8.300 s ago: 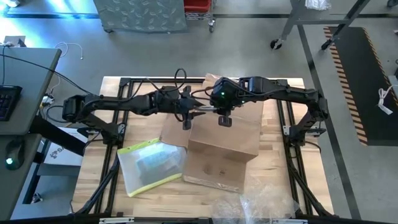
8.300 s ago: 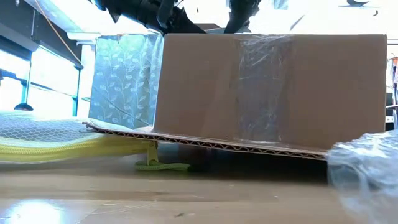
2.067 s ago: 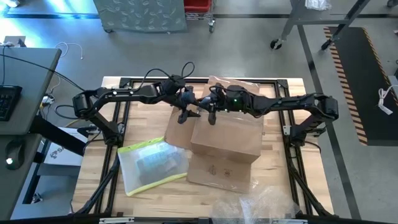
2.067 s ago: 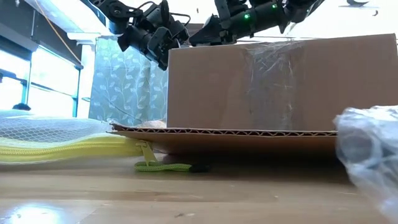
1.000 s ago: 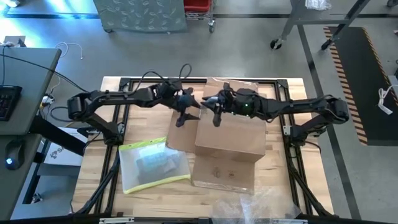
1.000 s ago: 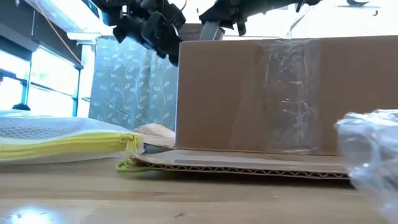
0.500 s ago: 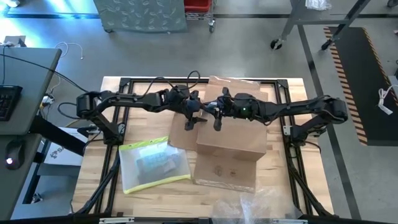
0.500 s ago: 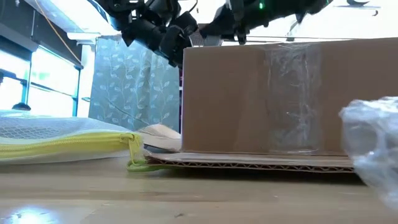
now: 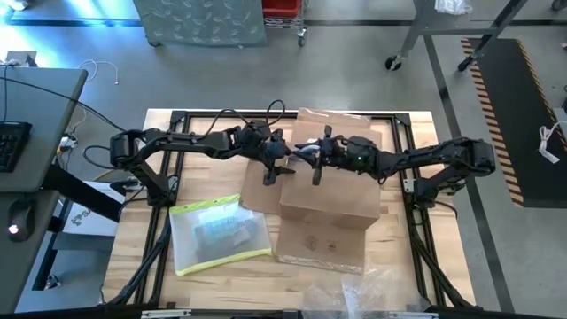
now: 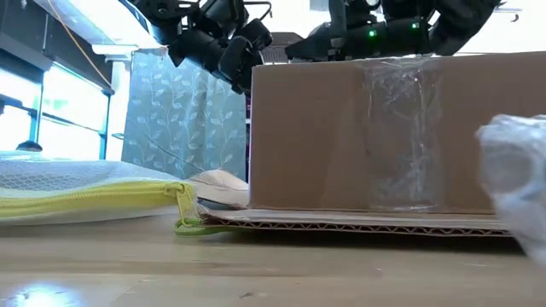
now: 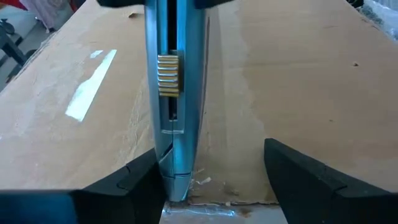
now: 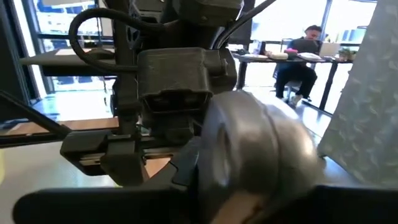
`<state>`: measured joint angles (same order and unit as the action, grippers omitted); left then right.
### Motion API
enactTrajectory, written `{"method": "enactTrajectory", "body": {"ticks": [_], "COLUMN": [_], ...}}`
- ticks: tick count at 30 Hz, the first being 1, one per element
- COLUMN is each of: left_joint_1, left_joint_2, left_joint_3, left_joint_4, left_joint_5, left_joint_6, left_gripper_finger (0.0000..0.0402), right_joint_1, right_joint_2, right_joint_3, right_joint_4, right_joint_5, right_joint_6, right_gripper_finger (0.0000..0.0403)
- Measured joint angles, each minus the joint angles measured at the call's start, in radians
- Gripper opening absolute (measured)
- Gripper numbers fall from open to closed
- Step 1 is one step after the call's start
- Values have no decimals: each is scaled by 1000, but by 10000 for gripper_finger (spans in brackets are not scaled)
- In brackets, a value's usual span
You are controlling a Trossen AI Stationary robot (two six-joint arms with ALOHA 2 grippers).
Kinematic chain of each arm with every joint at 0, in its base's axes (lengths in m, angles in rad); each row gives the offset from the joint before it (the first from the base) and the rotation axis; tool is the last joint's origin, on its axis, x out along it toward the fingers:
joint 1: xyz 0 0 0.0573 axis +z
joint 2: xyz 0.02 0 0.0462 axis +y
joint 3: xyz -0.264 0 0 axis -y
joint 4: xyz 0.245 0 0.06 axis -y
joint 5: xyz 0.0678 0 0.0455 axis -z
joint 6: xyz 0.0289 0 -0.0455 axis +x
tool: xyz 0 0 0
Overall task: Unpack boxes
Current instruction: Break down the cardboard box using the silver cutter until it is fully flat
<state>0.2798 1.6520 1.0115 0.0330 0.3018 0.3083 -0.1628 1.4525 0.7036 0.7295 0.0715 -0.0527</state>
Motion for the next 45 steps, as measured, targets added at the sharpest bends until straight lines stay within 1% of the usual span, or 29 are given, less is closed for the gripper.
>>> {"method": "enactTrajectory", "body": {"ticks": [7, 10, 15, 24, 26, 30, 36, 45], "left_joint_1": [0, 0, 0, 0, 0, 0, 0, -3], "left_joint_2": [0, 0, 0, 1, 1, 1, 1, 3], "left_joint_3": [0, 0, 0, 0, 0, 0, -1, 0], "left_joint_4": [0, 0, 0, 0, 0, 0, -3, 2], "left_joint_5": [0, 1, 1, 10, 10, 11, 11, 12], "left_joint_6": [-15, -18, -18, -19, -19, -19, -36, -36], "left_gripper_finger": [232, 232, 232, 232, 232, 232, 232, 232], "right_joint_1": [-8, -19, -35, -53, -54, -49, -43, -35], "right_joint_2": [2, 2, 2, 0, 0, 15, 79, 33], "right_joint_3": [38, 40, 41, 47, 77, 168, 244, 355], "right_joint_4": [-10, -59, -71, -104, -162, -345, -445, -692], "right_joint_5": [-36, -64, -119, -121, -122, -125, -135, -133], "right_joint_6": [-10, -12, 8, 12, 9, -53, -99, -141], "right_gripper_finger": [56, 56, 56, 56, 56, 56, 56, 56]}}
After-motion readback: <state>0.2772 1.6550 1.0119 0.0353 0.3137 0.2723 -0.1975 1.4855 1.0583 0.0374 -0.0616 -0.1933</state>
